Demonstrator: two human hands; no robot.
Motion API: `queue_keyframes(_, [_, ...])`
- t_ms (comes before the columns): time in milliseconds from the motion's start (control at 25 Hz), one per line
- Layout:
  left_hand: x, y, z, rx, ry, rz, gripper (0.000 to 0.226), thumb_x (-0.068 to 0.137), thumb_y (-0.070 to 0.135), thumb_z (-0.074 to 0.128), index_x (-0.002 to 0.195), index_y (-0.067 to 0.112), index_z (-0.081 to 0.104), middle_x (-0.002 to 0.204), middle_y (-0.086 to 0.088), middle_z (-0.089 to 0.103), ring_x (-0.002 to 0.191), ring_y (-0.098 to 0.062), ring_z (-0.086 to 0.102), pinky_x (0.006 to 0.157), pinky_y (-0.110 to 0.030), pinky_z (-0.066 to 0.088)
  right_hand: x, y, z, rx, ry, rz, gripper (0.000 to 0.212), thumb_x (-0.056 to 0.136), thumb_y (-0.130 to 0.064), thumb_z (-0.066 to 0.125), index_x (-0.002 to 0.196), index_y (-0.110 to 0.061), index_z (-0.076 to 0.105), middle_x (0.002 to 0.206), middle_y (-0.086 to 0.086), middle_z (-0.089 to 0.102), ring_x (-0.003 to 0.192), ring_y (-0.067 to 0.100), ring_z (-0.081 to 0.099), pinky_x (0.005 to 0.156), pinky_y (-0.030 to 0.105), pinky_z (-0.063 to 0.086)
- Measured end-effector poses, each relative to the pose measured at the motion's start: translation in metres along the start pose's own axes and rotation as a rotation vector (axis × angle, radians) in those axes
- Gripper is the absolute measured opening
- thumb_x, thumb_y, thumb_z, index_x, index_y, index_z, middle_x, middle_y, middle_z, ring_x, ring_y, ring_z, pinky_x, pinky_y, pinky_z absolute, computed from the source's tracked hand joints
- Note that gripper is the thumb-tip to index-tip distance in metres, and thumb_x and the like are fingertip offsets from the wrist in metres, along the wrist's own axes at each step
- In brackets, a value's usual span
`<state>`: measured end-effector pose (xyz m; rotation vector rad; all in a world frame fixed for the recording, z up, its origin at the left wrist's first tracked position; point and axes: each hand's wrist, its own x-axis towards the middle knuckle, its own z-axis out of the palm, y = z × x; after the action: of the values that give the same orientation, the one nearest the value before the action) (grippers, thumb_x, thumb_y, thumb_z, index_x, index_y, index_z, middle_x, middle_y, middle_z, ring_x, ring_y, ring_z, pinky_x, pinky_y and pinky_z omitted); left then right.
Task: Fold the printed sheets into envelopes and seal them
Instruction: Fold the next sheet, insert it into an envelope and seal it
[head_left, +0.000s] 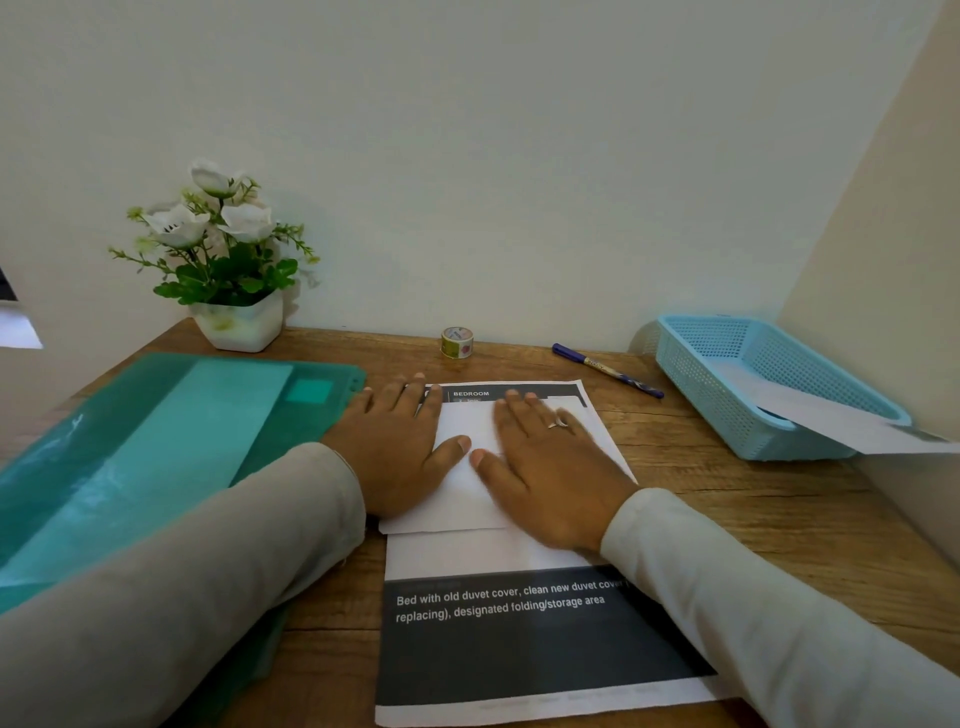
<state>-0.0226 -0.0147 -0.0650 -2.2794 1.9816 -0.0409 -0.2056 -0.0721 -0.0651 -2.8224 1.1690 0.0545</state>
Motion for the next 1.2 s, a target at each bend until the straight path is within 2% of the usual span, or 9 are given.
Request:
queue_keyframes(80, [0.0,0.0,-0.001,0.004,0.004,0.001,0.076,0.099,0.062,0.009,0.159,0.017,-0.003,0.167,-0.006,-0.004,0.154,-0.025,-0.002,0.124,-0.05,0.007,0.001,-0.004,0.0,0.023,-0.005,-0.102,0.071,0.106,-0.057,0.015,0.164,-0.019,0.001,0.173,0.001,-0.005,0.158,0.017,-0.008,0.128,0.04,-0.002])
queue_keyframes(200, [-0.001,-0.001,-0.003,0.014,-0.009,0.015,0.077,0.099,0.063,0.009,0.159,0.017,0.0,0.167,-0.006,-0.001,0.154,-0.025,0.001,0.124,-0.049,0.009,0.005,0.018,-0.005,0.029,-0.028,-0.054,0.077,0.103,-0.065,0.018,0.164,-0.022,0.0,0.172,-0.004,-0.007,0.158,0.014,-0.009,0.127,0.038,-0.005])
queue_keyframes(320, [-0.002,-0.007,-0.009,0.093,0.038,0.046,0.083,0.093,0.07,0.006,0.157,0.018,0.02,0.162,-0.007,0.024,0.147,-0.027,0.026,0.12,-0.05,0.024,0.005,0.044,-0.01,0.016,-0.024,0.075,0.087,0.098,-0.073,0.019,0.164,-0.021,0.001,0.172,-0.004,-0.006,0.158,0.015,-0.007,0.127,0.04,-0.003])
queue_keyframes(440, [-0.003,-0.015,-0.017,0.176,0.123,0.069,0.1,0.078,0.081,-0.004,0.14,0.021,0.045,0.136,-0.005,0.048,0.122,-0.025,0.046,0.105,-0.047,0.04,0.004,0.051,-0.009,0.033,-0.012,0.099,0.089,0.096,-0.075,0.019,0.164,-0.02,0.003,0.172,-0.004,-0.005,0.158,0.015,-0.005,0.128,0.04,-0.001])
queue_keyframes(560, [0.003,-0.02,-0.021,0.137,0.107,0.068,0.091,0.08,0.087,0.013,0.14,0.026,0.043,0.134,-0.002,0.048,0.121,-0.023,0.046,0.105,-0.046,0.041,0.004,0.051,-0.006,0.035,0.025,0.09,0.089,0.096,-0.075,0.02,0.164,-0.02,0.005,0.173,-0.004,-0.001,0.158,0.016,-0.003,0.128,0.04,0.0])
queue_keyframes(720, [0.009,-0.025,-0.023,-0.066,0.065,0.067,0.081,0.077,0.088,0.035,0.139,0.035,0.041,0.136,0.005,0.047,0.121,-0.018,0.044,0.105,-0.045,0.04,0.004,0.052,-0.007,0.05,0.046,0.082,0.087,0.096,-0.075,0.022,0.164,-0.022,0.009,0.173,-0.004,0.002,0.159,0.016,0.0,0.128,0.042,0.002])
queue_keyframes(920, [0.011,-0.03,-0.021,-0.262,0.04,0.081,0.072,0.065,0.091,0.047,0.118,0.043,0.05,0.114,0.013,0.049,0.105,-0.011,0.043,0.094,-0.04,0.045,0.003,0.054,-0.006,0.136,0.098,0.045,0.086,0.093,-0.077,0.033,0.162,-0.029,0.016,0.171,-0.006,0.015,0.158,0.018,0.009,0.127,0.045,0.009])
queue_keyframes(1000, [0.011,-0.03,-0.021,-0.309,0.045,0.083,0.067,0.062,0.089,0.049,0.112,0.044,0.049,0.114,0.013,0.049,0.105,-0.011,0.044,0.094,-0.039,0.045,0.002,0.054,-0.007,0.198,0.133,0.037,0.086,0.091,-0.078,0.04,0.161,-0.033,0.018,0.168,-0.007,0.023,0.156,0.02,0.018,0.126,0.047,0.017])
queue_keyframes(1200, [0.01,-0.026,-0.025,-0.38,0.05,0.102,0.07,0.074,0.075,0.063,0.13,0.037,0.048,0.12,0.012,0.047,0.105,-0.008,0.047,0.091,-0.03,0.047,0.001,0.057,-0.008,0.31,0.189,0.013,0.085,0.087,-0.076,0.054,0.157,-0.037,0.025,0.162,-0.01,0.036,0.148,0.019,0.035,0.121,0.049,0.03])
